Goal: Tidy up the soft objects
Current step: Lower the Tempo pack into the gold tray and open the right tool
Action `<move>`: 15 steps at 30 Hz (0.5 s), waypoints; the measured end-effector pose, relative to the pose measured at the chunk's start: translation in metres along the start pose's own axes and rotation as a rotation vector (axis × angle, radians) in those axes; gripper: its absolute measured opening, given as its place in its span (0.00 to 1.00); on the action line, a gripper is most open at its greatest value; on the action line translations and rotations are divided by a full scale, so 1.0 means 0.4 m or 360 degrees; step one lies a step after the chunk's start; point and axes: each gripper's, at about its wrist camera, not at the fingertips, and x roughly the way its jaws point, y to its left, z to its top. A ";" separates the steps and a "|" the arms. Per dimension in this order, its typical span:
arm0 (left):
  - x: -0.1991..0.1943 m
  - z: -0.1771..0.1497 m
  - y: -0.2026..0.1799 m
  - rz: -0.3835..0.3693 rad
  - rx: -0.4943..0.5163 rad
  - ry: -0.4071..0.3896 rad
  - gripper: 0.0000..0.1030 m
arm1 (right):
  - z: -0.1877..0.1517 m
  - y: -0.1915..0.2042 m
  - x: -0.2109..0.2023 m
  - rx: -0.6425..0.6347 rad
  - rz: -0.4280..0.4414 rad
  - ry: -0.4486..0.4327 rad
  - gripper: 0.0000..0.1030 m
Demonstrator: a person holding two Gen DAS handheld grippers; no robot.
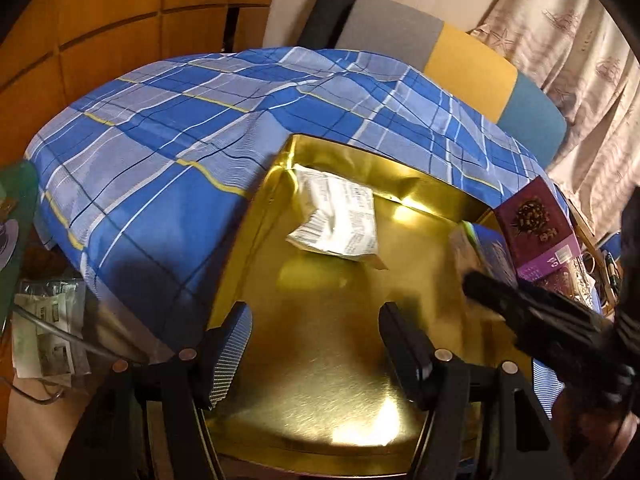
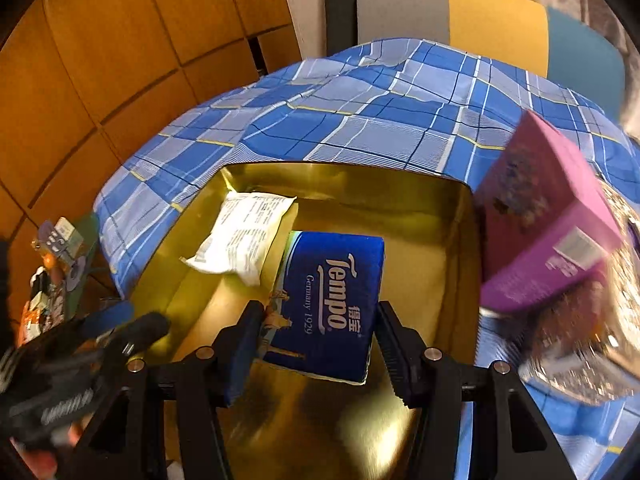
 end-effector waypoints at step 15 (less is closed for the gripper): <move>0.005 0.008 0.035 -0.0026 -0.0084 -0.0017 0.65 | 0.122 0.021 0.193 0.0124 -0.0076 0.0094 0.63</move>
